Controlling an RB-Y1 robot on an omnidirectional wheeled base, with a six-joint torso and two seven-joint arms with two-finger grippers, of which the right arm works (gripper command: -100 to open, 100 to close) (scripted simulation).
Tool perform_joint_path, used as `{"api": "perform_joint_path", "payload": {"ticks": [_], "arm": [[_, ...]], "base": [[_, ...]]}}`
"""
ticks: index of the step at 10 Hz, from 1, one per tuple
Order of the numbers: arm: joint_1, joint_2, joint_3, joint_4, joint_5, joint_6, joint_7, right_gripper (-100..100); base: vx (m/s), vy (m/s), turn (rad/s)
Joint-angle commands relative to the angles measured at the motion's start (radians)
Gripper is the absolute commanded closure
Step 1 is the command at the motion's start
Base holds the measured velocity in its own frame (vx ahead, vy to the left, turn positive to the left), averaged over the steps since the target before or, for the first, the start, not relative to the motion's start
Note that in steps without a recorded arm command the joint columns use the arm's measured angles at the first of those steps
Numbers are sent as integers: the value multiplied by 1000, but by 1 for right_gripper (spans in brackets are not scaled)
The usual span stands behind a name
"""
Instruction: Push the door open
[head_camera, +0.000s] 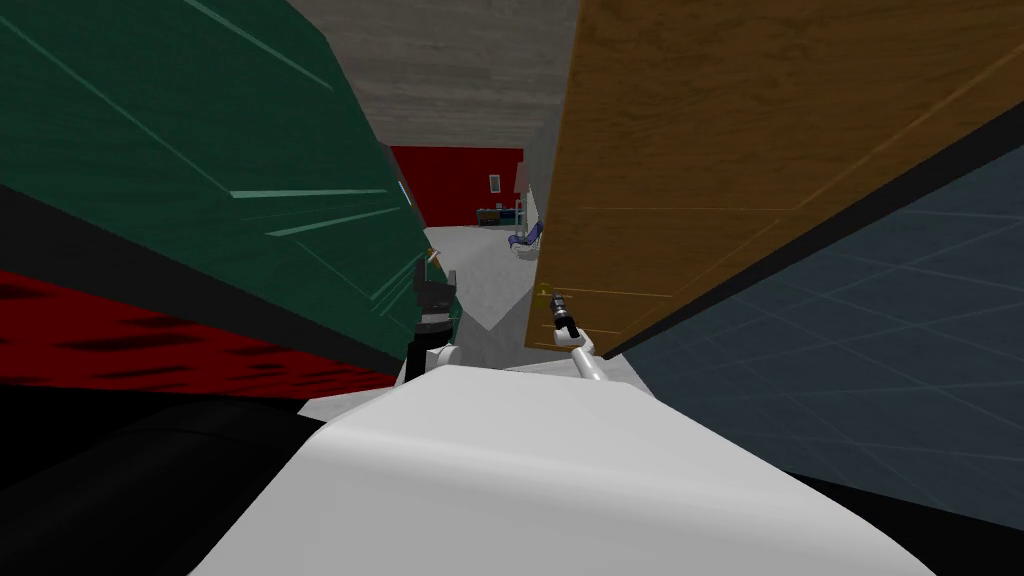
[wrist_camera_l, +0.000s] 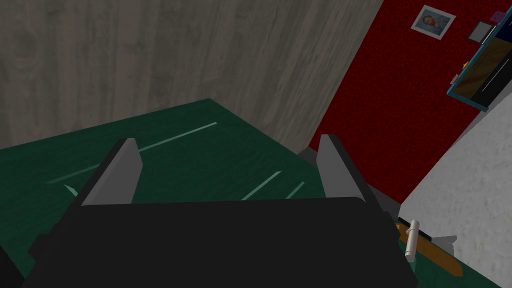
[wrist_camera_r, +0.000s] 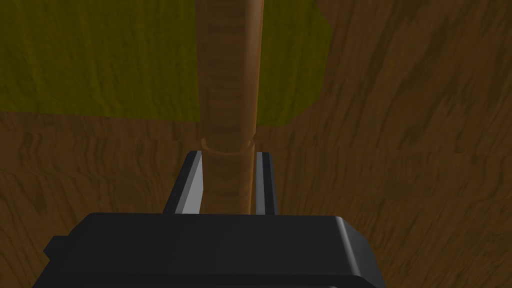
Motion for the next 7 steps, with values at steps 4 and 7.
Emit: {"api": "perform_joint_path", "payload": {"ticks": [4, 7], "arm": [[-7, -19, -62, 13, -10, -4, 15, 100], [-10, -25, -106, 19, -17, -5, 26, 100]], "base": [[124, 104, -76], [134, 115, -81]]}}
